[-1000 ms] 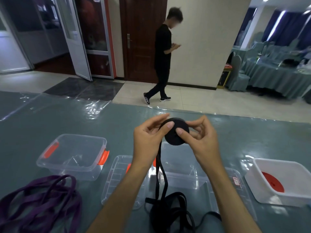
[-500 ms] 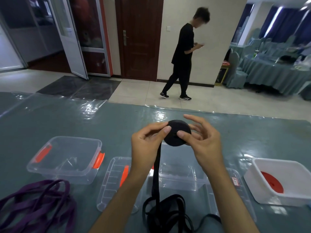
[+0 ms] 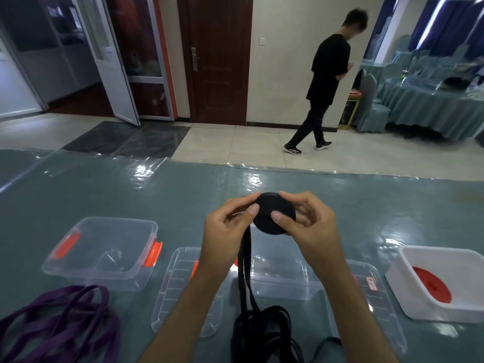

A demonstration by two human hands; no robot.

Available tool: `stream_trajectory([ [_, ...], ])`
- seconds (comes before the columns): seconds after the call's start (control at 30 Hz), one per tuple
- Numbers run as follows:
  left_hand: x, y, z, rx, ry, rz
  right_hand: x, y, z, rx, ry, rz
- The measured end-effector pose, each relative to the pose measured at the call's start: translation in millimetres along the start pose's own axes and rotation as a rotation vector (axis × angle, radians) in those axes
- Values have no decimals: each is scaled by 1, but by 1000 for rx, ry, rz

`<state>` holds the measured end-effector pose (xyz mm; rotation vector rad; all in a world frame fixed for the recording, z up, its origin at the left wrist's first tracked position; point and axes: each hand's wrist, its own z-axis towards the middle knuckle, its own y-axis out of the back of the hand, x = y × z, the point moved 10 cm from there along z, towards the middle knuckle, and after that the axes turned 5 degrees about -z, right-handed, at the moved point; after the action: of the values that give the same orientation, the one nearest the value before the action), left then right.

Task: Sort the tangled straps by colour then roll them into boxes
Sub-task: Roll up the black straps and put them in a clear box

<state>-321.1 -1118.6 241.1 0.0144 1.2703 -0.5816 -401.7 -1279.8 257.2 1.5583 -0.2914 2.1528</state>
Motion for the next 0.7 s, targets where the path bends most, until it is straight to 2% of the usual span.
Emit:
stream_trajectory([
  [0.13, -5, 1, 3, -49, -7, 38, -13, 1, -4, -79, -65, 52],
  [0.27, 0, 7, 0, -108, -24, -7, -12, 1, -5, -54, -54, 115],
  [0.43, 5, -3, -4, -91, -58, -10, -9, 11, -10, -157, 61, 92],
  [0.6, 10, -15, -4, -21, -9, -25, -1, 23, -15, -309, 157, 2],
  [0.7, 8, -13, -1, 49, 1, -27, -4, 21, -10, -212, 147, -25],
])
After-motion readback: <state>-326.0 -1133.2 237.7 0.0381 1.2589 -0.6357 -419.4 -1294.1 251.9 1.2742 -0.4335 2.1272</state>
